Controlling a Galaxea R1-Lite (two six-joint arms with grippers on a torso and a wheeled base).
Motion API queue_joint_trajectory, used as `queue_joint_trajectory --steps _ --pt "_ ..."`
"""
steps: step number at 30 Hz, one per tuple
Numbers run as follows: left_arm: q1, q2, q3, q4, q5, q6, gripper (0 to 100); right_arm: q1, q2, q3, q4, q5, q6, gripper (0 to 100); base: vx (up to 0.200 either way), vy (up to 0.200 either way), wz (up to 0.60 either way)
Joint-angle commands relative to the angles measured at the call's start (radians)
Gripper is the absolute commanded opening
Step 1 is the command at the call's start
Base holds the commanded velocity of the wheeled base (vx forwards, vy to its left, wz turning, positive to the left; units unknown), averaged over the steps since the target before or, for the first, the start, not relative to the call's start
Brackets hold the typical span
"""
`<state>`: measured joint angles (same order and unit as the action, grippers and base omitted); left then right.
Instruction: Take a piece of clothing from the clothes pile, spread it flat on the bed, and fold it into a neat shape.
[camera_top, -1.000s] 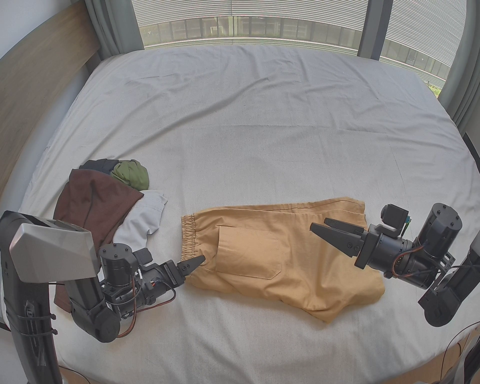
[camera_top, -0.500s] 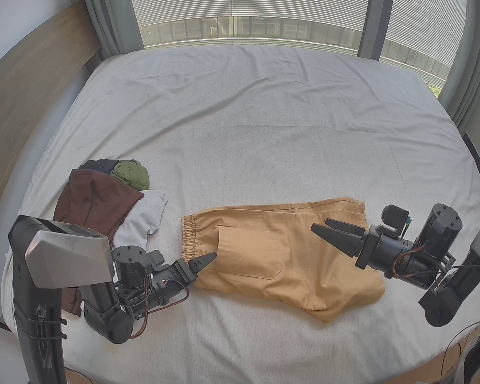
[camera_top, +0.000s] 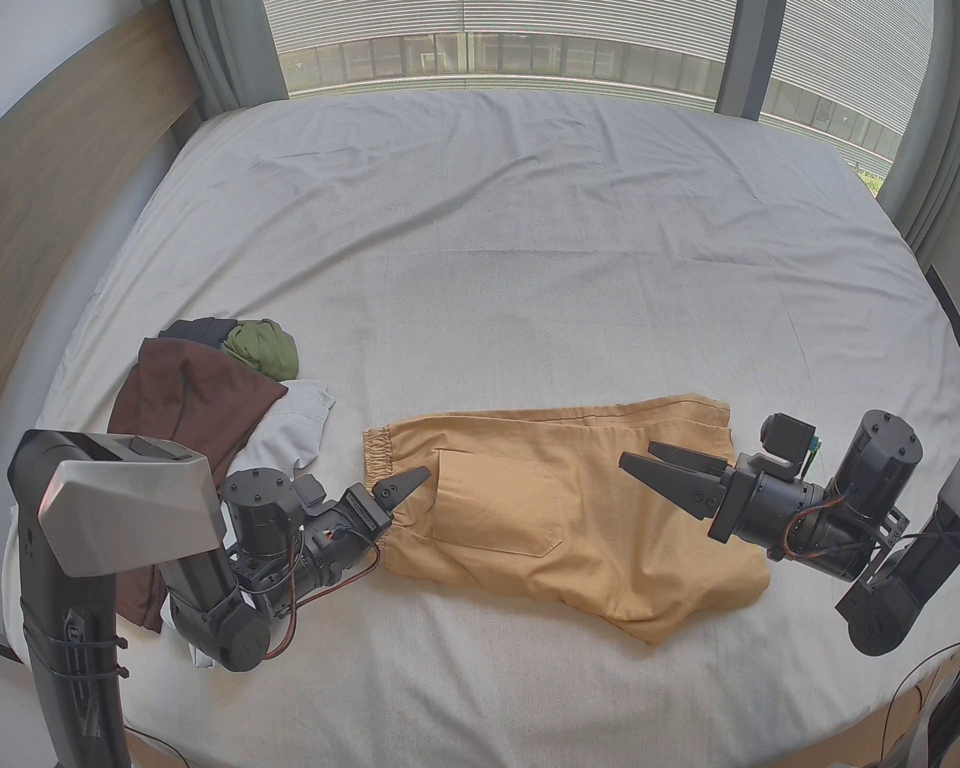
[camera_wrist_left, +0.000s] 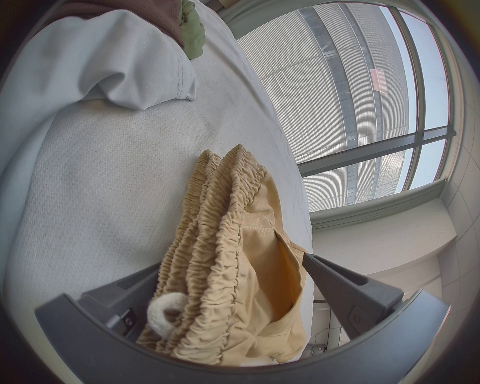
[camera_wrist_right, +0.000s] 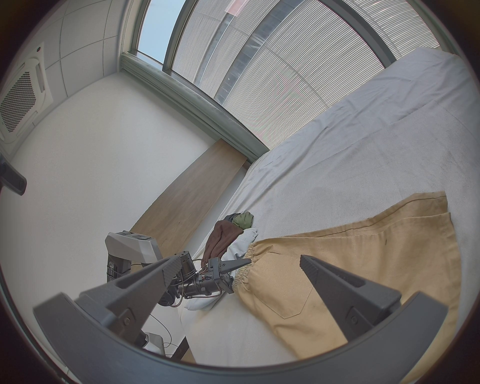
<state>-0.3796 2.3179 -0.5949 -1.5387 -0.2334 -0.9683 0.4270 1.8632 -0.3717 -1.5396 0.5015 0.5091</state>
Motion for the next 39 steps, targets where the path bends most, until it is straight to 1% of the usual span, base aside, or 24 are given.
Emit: queue_joint_trajectory --steps 1,5,6,16,17,20,21,23,26,30,39 --pt "-0.002 -0.005 0.000 -0.004 0.000 0.000 100 0.001 0.002 0.000 0.001 0.000 0.000 100 0.000 0.000 0.00" --pt "-0.004 -0.003 0.000 -0.004 0.005 0.000 100 0.004 0.002 0.000 -0.001 0.000 0.000 100 0.000 0.000 0.00" --pt "-0.004 -0.002 0.000 -0.004 0.006 0.000 0 0.004 0.002 0.000 -0.001 0.000 0.000 100 0.000 0.000 0.00" --pt "-0.004 -0.028 0.010 -0.006 0.017 0.006 0 0.004 0.002 0.000 0.001 -0.001 -0.001 100 0.000 0.000 0.00" --pt "0.002 -0.074 0.027 -0.004 0.026 0.010 0 0.002 0.002 0.002 0.001 -0.001 -0.006 100 0.000 0.000 0.00" --pt "0.005 -0.112 0.053 -0.004 0.028 0.006 0 0.001 0.002 0.002 0.001 -0.001 -0.009 100 0.000 0.000 0.00" --pt "0.016 -0.166 0.089 -0.001 0.025 0.010 0 -0.005 0.002 0.005 0.001 -0.001 -0.011 100 0.000 0.000 0.00" --pt "0.036 -0.196 0.113 0.000 0.022 0.017 0 -0.007 0.002 0.008 -0.001 0.000 -0.011 100 0.000 0.000 0.00" --pt "0.073 -0.210 0.150 -0.003 0.020 0.051 0 -0.030 0.002 0.005 0.001 0.005 -0.004 100 0.000 0.000 0.00" --pt "0.123 -0.218 0.188 -0.004 0.019 0.094 0 -0.047 0.004 0.010 0.001 0.034 -0.004 100 0.000 0.000 0.00" --pt "0.171 -0.270 0.237 -0.004 0.003 0.105 0 -0.040 0.014 0.013 0.001 0.034 -0.008 100 0.000 0.000 0.00"
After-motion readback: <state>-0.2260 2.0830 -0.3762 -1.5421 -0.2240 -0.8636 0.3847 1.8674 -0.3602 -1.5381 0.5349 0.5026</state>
